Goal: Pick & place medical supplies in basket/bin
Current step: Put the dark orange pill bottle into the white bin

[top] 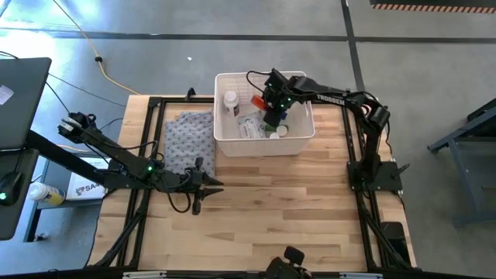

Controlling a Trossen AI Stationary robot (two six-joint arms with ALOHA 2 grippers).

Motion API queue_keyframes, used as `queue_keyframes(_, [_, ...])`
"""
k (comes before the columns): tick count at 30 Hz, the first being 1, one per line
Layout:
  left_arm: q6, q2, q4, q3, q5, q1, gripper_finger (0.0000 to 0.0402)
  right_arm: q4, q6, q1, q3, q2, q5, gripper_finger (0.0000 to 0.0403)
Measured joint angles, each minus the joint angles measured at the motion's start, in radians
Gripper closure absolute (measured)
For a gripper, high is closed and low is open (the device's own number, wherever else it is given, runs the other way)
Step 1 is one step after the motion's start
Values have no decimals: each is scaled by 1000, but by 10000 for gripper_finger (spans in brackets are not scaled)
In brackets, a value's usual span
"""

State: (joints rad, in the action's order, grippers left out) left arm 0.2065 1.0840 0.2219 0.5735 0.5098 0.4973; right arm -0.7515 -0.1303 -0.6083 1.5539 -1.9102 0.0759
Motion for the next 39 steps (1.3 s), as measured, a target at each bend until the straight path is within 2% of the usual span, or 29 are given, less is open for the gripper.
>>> queue_keyframes(8, [0, 0, -4, 0, 0, 0, 284, 25, 0, 2, 0, -6, -12, 279])
queue_keyframes(24, [0, 0, -23, 0, -1, 0, 284, 3, -9, 5, 0, -108, 45, 279])
queue_keyframes(36, [1, 0, -24, 0, 0, 0, 284, -20, -4, 13, 1, -133, 42, 279])
queue_keyframes(39, [7, 0, -23, 0, 0, 0, 284, -19, -6, 23, 1, -145, 14, 279])
